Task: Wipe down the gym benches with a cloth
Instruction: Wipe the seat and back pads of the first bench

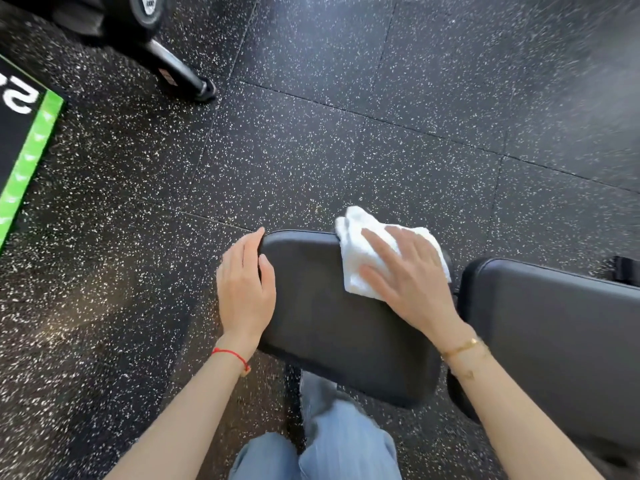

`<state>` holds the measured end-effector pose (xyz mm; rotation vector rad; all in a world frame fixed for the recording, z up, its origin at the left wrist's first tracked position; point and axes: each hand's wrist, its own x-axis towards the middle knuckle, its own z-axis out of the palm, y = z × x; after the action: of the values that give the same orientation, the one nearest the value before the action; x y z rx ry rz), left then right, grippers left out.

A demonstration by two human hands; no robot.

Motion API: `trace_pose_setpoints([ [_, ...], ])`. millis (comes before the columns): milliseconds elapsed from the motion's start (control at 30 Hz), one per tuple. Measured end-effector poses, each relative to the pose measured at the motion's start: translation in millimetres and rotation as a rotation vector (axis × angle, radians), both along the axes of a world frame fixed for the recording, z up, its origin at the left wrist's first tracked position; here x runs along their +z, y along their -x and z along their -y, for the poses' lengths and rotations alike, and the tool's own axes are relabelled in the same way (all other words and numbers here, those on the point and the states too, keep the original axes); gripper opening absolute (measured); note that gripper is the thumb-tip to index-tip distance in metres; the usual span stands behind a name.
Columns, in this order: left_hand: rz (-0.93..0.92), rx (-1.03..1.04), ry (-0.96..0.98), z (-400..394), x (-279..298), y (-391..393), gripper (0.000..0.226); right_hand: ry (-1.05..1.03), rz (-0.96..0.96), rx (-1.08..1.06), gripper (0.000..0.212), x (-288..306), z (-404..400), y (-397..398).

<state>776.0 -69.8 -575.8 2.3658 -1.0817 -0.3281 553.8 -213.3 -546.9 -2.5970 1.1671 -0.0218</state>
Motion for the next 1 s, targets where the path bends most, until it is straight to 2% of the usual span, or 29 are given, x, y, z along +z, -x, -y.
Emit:
trace_pose_setpoints([
  [200, 0.013, -0.129, 0.186, -6.6, -9.5, -8.0, 0.042, 0.053, -0.056, -0.060, 0.061, -11.8, 12.6, -22.2],
  [300, 0.009, -0.193, 0.268, -9.9, -14.1, -11.6, 0.040, 0.155, 0.024, -0.031, 0.057, -18.2, -26.7, -11.7],
  [433, 0.041, -0.337, 0.285, -16.7, -21.6, -19.9, 0.045, 0.140, 0.102, 0.060, 0.055, -20.1, -92.7, 18.3],
  [533, 0.095, -0.435, 0.312, -18.4, -26.4, -24.4, 0.046, 0.093, 0.026, 0.066, 0.061, -12.4, -93.1, 19.7],
  [700, 0.080, -0.482, 0.384, -26.8, -32.9, -26.4, 0.044, 0.135, -0.058, 0.004, 0.075, -16.5, -80.5, -30.3],
  [900, 0.117, -0.501, 0.401, -59.7, -38.8, -19.8, 0.045, 0.281, -0.032, 0.044, 0.059, -31.6, -151.9, -4.3],
  [1000, 0.145, -0.517, 0.400, -72.8, -41.1, -16.2, 0.045, 0.319, -0.023, -0.018, 0.057, -34.4, -165.2, 27.3],
])
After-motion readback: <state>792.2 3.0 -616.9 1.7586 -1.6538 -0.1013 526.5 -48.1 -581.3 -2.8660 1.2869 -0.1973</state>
